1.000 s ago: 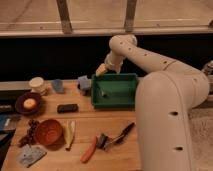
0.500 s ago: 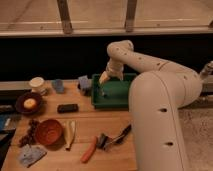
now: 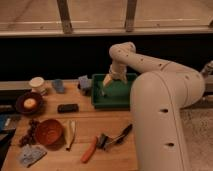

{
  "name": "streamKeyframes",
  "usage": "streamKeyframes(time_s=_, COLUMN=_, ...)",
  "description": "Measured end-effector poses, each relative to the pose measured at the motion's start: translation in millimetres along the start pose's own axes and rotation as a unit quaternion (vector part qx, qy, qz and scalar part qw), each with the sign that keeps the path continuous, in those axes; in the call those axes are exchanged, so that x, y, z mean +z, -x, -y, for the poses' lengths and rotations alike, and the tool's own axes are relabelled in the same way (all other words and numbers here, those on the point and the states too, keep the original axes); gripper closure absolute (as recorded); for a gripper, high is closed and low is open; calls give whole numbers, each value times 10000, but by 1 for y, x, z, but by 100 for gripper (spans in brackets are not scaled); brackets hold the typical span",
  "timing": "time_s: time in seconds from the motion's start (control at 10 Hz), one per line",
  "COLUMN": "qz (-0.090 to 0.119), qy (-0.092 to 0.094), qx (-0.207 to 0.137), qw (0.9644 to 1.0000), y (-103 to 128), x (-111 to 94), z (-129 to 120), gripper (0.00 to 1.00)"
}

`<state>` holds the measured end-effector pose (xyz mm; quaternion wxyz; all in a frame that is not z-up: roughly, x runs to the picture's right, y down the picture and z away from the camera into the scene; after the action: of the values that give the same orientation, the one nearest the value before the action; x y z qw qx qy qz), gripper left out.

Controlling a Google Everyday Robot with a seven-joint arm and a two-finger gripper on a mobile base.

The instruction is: Place fork in plastic cup

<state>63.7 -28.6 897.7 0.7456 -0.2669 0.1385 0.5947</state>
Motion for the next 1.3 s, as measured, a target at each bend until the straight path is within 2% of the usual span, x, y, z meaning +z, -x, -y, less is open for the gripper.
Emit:
streamKeyframes(time_s=0.1, qz=-4, qy=2, qx=10, qw=10000, y=0, x=0, z=1, gripper=22)
streamKeyframes(time_s=0.2, qz=-110, qy=9, qx=14, qw=9999, y=0, x=5, z=0, gripper=22)
streamKeyframes(time_s=0.5, qz=-444, qy=51, qx=51, qw=9990, y=-7, x=39, z=3, gripper=22)
streamKeyframes(time_s=0.7, qz=-590, qy=117, qx=67, qw=9982, y=-11, x=52, z=3, gripper=22)
streamKeyframes(time_s=1.1, qz=-614, qy=126, qx=51, qw=9980, y=-11, x=54, z=1, gripper=22)
streamKeyframes(time_s=1.3, qz=-470, qy=213, qx=-24, qw=9987, y=-11, x=57, z=-2, gripper=22)
